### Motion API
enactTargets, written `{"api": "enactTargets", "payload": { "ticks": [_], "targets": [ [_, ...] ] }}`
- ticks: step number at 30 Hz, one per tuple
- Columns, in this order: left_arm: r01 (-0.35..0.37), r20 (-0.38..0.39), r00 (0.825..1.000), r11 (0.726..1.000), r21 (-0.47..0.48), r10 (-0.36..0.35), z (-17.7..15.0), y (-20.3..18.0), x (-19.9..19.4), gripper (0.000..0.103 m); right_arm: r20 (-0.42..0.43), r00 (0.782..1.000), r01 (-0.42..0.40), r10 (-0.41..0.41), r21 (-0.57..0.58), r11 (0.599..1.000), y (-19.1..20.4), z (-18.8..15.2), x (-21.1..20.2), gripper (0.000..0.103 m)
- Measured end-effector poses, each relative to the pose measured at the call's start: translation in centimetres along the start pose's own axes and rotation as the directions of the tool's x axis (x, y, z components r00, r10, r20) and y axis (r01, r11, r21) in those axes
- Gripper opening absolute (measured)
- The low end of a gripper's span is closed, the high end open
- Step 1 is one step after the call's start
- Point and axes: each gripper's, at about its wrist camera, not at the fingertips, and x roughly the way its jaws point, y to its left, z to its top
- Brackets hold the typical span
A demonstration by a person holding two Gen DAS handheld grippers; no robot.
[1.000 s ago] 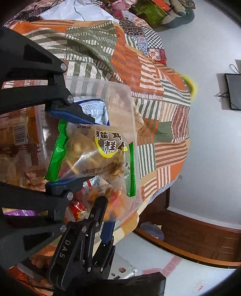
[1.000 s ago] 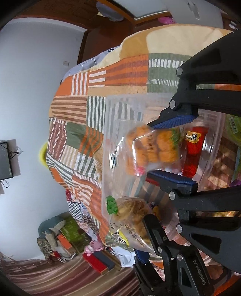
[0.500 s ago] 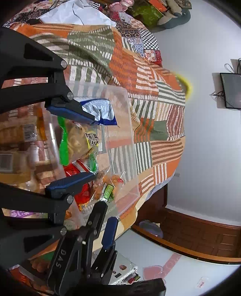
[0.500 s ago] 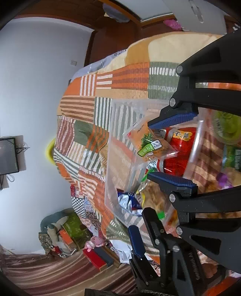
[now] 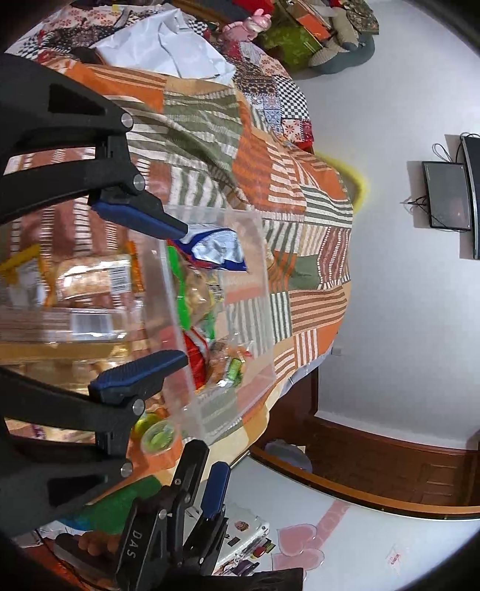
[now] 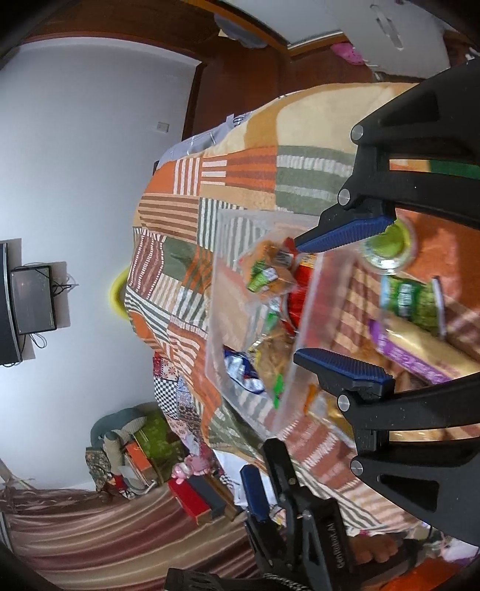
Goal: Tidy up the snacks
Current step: 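Move both open tools back down to the remaining snacks, then grasp the clear cracker roll with the left tool while the right tool grasps the purple-label cream roll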
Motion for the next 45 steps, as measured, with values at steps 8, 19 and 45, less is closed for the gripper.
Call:
{"api": "enactTargets", "payload": {
  "ticks": [8,19,45],
  "targets": [
    [0.000,-0.054,0.999,1.000,-0.001,0.000,-3.4,-0.3,-0.4,0.063,-0.068,0.998,-0.020,0.019,-0.007,1.000,0.9,-3.3,0.3,0.051],
    [0.022,-0.108,0.994,1.000,-0.007,-0.023,-7.3,-0.3,-0.3,0.067,-0.169,0.983,-0.072,0.070,-0.006,0.997,2.7,-6.7,2.1,0.051],
    [0.081,-0.151,0.985,0.996,-0.050,-0.087,-8.3,-1.8,3.0,0.053,-0.178,0.983,-0.049,0.044,-0.022,0.999,1.5,-8.6,2.2,0.033]
  ]
}}
